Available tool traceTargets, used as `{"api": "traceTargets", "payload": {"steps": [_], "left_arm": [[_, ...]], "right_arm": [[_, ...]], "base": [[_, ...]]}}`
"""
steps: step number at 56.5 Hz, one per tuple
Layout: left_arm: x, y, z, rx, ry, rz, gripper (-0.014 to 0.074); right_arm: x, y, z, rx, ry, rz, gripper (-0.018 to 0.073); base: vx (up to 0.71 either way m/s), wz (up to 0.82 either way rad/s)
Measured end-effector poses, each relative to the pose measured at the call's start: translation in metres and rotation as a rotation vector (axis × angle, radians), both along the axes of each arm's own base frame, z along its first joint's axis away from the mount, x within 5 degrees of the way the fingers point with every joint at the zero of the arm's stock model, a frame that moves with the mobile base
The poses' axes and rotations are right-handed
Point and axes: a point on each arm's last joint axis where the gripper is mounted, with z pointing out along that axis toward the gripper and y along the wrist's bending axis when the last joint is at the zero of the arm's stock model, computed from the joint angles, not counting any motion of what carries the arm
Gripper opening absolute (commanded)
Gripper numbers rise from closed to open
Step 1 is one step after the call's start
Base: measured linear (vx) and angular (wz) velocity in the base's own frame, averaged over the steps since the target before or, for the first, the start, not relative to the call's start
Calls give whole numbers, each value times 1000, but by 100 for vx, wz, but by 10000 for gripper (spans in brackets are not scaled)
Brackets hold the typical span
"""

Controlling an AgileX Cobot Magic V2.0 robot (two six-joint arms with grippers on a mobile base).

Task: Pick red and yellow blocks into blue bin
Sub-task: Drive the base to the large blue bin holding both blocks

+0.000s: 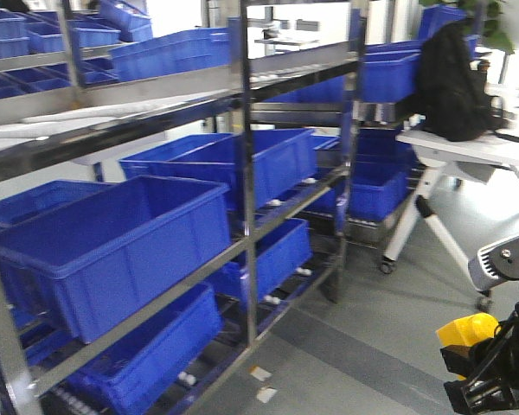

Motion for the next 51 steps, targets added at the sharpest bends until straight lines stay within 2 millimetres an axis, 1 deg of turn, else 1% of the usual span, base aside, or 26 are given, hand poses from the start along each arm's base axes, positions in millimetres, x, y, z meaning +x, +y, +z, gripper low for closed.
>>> {"api": "traceTargets", "payload": {"steps": [33, 51], "left_arm": [[0, 0, 0, 0, 0, 0, 272], [0, 0, 0, 0, 0, 0, 272]], "right_arm": [[0, 0, 0, 0, 0, 0, 226], [0, 0, 0, 0, 0, 0, 226]], "base": [[7, 41], [6, 58]]}}
